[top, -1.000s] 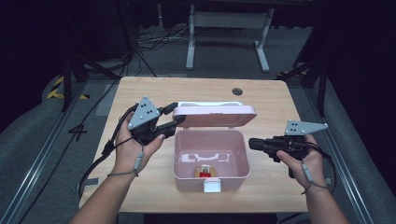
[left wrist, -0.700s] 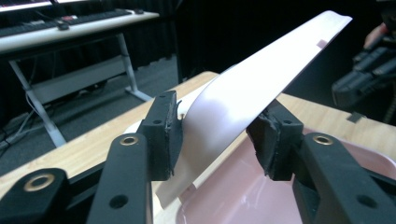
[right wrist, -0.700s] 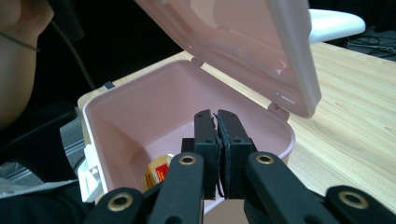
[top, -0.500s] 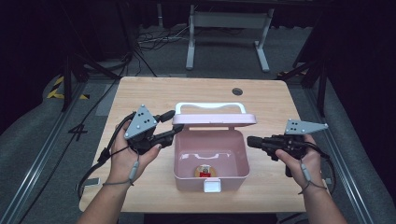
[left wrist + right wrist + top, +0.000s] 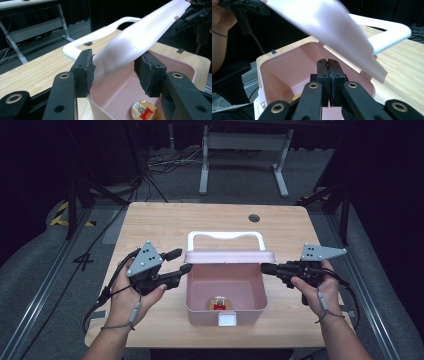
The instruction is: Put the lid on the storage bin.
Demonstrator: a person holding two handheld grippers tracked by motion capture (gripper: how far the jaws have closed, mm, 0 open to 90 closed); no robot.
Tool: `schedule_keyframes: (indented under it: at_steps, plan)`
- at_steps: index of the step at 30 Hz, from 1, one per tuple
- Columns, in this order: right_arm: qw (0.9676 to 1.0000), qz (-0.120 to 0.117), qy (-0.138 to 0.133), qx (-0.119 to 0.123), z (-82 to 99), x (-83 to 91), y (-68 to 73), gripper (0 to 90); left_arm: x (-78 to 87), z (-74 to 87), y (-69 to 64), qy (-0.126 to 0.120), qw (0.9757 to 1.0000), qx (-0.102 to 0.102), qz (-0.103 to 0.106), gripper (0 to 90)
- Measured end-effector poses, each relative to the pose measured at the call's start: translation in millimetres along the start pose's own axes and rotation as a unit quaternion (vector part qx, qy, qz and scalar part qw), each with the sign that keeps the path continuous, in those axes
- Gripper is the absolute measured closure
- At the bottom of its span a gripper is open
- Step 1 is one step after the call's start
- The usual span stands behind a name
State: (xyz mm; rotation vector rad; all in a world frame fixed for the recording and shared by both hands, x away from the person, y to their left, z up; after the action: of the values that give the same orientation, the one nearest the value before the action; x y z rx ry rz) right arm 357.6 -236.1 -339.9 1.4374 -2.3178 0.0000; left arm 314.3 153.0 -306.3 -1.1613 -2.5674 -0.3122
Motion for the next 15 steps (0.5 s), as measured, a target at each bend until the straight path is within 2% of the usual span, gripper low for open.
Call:
schedule_keyframes:
  at_steps: [6,10,15]
  plan:
    - [1.0000,0.000,-0.007,0.000,-2.5,0.6,-2.8,89.9,5.9,5.0,0.8,0.008,1.0000,0.006,-0.001,49.2]
    - [1.0000,-0.003,-0.007,0.000,-3.6,-2.3,-4.4,90.0,12.3,9.6,8.6,0.017,0.9996,0.016,-0.014,49.3]
    - [1.0000,-0.004,-0.008,-0.001,-4.8,-3.3,-5.2,89.9,14.6,13.8,14.0,0.033,0.9991,0.016,-0.020,49.3]
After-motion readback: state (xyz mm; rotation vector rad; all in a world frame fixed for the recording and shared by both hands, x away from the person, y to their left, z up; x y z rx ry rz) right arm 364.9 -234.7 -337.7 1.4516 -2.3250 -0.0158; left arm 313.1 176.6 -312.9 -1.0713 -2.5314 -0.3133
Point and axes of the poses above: each handheld gripper's, and its own axes: x roughly backward along the jaws, z roughly out of its underside, y roughly to its left, the point moved 1 cm from there along -x, roughly forward along the jaws, and after that the axes turned 3 degrees about -x, right-handed, at the moved point
